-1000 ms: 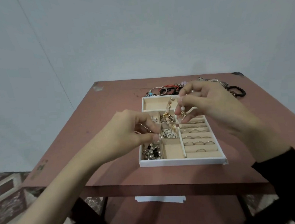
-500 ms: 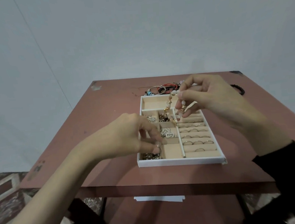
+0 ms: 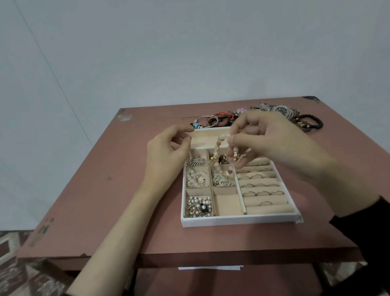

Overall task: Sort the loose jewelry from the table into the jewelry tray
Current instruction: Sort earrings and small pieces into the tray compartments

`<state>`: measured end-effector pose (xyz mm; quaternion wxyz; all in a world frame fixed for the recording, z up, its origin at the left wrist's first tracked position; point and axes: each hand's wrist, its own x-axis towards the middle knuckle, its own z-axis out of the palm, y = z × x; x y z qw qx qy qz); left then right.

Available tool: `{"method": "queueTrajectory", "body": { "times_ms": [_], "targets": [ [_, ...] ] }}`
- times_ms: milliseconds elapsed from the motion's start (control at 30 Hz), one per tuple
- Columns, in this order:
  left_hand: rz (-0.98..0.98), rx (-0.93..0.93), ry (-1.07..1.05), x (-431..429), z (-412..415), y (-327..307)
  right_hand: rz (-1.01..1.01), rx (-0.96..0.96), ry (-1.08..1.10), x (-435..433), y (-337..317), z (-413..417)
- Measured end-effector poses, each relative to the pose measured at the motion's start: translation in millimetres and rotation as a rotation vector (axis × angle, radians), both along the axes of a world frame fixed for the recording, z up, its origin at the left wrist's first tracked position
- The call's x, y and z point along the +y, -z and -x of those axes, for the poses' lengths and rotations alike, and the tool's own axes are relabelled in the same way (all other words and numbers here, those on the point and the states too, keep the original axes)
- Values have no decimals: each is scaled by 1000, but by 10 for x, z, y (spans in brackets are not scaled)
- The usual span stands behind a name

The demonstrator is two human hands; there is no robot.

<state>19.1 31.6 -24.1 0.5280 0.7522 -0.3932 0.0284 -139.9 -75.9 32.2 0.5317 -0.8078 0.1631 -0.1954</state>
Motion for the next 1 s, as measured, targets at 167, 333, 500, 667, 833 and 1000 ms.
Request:
{"method": "queueTrajectory", "body": {
  "times_ms": [167,333,500,667,833,1000],
  "targets": [
    [24,5,1,0,-12,14,-10,62,-12,24,93,32],
    [35,18,2,-9,-13,18,-28,84,51,0,121,48],
    [29,8,12,-2,-2,30,220,152,90,-18,154,-16],
    [23,-4,15,-6,-20,47,394,257,38,15,190,-85],
    [13,-21,23,-7,-20,54,680,361,18,53,272,-167],
    [5,-43,18,-8,-23,54,770,416,-55,47,175,-185]
  ]
}}
